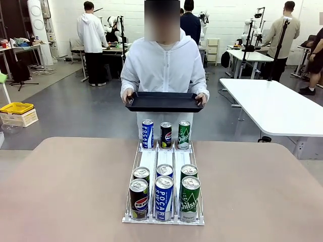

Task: Retrieve and hand over the desired beverage to the person.
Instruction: Pick up a can of the same type that the person held from the Automatic Can Dispenser.

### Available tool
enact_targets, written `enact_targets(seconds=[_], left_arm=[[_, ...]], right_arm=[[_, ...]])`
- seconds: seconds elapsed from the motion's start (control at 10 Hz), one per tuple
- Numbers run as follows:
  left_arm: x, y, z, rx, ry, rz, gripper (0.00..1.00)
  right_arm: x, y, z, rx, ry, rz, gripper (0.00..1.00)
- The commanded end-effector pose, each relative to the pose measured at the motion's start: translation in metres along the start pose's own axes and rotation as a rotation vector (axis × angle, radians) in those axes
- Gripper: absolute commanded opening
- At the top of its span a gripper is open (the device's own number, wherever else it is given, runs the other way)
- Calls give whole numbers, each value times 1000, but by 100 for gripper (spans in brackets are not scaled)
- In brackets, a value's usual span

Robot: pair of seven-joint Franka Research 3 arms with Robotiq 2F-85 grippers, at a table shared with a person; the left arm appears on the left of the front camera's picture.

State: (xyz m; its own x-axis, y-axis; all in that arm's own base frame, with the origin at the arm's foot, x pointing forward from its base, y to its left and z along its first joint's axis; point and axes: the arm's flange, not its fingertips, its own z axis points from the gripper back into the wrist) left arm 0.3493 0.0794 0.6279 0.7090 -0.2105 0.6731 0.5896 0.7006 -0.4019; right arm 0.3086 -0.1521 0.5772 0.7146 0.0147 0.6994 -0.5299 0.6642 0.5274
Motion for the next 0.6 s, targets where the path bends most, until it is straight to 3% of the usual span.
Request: enact_targets(seconds=[0.0,0.1,0.2,0.4,0.5], left_arm=[[30,-85,-58,45,149,-81,100],[39,-129,-91,46,243,-119,100],[41,-175,-131,105,279,-37,100],[28,-233,-195,378,333,121,100],[16,-250,-222,451,337,153,100]], right_arm=[[3,-2,-1,23,-24,10,100],[3,-2,-1,23,-24,10,100],[3,-2,-1,23,-24,10,100],[3,-2,-1,23,-24,10,100],[3,-2,-1,23,-24,10,100]])
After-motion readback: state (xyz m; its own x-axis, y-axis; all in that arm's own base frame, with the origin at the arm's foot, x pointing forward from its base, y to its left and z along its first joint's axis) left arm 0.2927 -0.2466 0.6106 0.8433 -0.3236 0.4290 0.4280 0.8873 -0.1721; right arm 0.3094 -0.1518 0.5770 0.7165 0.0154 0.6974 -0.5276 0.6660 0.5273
